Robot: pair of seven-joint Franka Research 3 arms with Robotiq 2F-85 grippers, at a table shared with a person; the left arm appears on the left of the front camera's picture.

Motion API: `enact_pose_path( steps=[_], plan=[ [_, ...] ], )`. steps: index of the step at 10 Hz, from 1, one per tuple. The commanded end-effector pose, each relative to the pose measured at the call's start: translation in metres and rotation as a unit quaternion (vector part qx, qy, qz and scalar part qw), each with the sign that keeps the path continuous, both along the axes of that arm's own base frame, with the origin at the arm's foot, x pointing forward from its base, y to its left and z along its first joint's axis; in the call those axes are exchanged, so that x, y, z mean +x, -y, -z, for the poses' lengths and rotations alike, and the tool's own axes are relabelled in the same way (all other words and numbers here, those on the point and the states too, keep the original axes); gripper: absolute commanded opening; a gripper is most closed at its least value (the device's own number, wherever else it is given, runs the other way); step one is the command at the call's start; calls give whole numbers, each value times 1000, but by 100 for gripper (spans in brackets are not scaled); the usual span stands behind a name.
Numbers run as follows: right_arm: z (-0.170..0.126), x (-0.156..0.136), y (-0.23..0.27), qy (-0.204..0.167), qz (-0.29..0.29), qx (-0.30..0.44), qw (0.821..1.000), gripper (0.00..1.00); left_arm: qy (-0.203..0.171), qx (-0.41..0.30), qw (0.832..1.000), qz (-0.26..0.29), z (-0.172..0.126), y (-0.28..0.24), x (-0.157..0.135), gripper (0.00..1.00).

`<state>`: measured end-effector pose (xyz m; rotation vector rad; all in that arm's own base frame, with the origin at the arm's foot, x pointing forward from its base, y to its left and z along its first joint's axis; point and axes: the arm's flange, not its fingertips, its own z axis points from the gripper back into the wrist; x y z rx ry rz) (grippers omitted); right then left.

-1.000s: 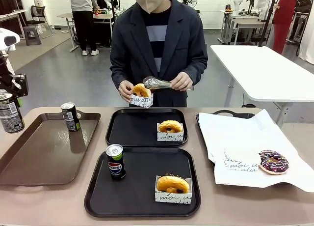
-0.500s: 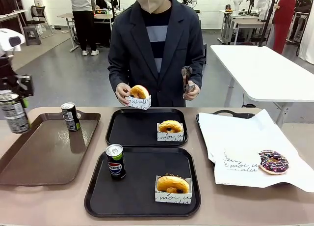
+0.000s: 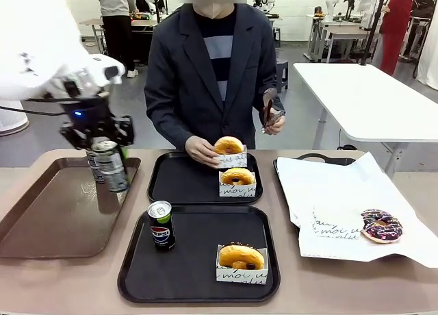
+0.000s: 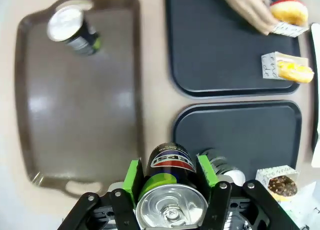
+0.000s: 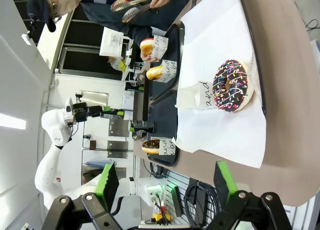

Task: Set up donuts and drinks on trays.
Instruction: Pick up one Pepsi coke from the Handle tray and place it on the Flat Tray without a Pepsi coke.

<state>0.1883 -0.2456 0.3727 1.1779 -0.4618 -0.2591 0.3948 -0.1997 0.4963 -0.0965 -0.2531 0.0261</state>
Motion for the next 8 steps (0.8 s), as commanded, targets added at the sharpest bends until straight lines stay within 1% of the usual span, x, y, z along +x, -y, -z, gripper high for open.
enact_pose_path(
  steps=[1,2,3,4,5,6,8],
  plan=[
    [0,3,-1,17,6,9,1000,100,3,-9,1000,18,21,24,34,56],
    [0,3,-1,17,6,9,1000,100,8,-2,1000,26,35,38,43,56],
    [0,3,-1,17,6,9,1000,100,1,1,1000,31,46,46,49,56],
    [0,3,-1,17,6,9,1000,100,-4,6,999,33,48,49,50,56],
    [0,3,-1,17,6,9,1000,100,-18,23,999,34,43,41,41,56],
    [0,3,-1,17,6,9,1000,100,-12,-3,999,40,58,43,45,56],
    [0,3,-1,17,6,9,1000,100,-12,-3,999,40,58,43,45,56]
  ],
)
